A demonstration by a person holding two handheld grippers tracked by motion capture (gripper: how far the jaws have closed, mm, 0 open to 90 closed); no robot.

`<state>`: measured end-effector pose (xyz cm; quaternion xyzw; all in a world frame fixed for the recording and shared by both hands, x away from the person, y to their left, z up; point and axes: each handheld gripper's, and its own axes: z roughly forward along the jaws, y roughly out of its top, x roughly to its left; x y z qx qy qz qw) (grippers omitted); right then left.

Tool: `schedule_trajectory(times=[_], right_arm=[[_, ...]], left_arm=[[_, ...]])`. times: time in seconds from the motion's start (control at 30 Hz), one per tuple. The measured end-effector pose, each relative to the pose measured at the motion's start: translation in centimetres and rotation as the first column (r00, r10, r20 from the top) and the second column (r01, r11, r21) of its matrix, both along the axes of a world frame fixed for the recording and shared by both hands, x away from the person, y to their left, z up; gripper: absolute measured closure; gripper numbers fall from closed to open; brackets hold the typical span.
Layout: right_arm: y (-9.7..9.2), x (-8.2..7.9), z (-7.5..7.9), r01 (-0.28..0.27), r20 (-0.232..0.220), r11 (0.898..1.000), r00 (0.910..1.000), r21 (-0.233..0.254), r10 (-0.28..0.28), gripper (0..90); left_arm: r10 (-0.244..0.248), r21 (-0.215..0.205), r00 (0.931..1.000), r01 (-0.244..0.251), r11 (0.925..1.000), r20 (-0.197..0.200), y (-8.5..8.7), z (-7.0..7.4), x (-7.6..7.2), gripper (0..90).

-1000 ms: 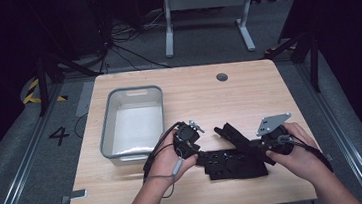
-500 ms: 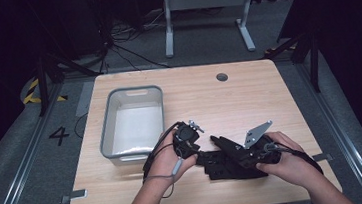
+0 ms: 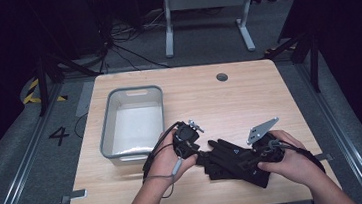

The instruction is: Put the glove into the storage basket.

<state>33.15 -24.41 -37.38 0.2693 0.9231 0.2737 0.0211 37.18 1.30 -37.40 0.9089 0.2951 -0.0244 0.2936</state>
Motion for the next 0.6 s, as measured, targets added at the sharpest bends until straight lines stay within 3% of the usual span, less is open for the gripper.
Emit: schedule_trajectory(times=[0.17, 0.23, 0.3, 0.4, 0.6], right_arm=[[-0.7, 0.1, 0.7, 0.022, 0.025, 0.999, 0.9994, 0.041, -0.023, 65.3], [-1.5, 0.3, 1.1, 0.078, 0.036, 0.994, 0.9961, 0.078, -0.081, 64.8], [-1.8, 0.4, 1.3, 0.096, 0.036, 0.991, 0.9944, 0.09, -0.099, 64.8], [-2.8, 0.8, 1.5, 0.169, 0.033, 0.979, 0.9843, 0.111, -0.173, 64.7], [-3.9, 1.2, 1.4, 0.228, 0.032, 0.968, 0.9721, 0.106, -0.232, 64.4]], left_arm=[[0.0, 0.001, 1.0, 0.0, 1.0, 0.0, 0.0, 0.0, 0.0, 61.8], [-0.001, 0.005, 1.0, 0.001, 1.0, -0.004, -0.1, -0.1, -0.1, 61.8], [-0.001, 0.005, 1.0, 0.001, 1.0, -0.007, -0.1, -0.1, -0.1, 61.7], [-0.008, 0.009, 0.9999, 0.008, 0.9999, -0.012, -0.2, -0.2, -0.1, 61.7], [-0.014, 0.013, 0.9998, 0.014, 0.9998, -0.014, -0.4, -0.3, 0.0, 61.5]])
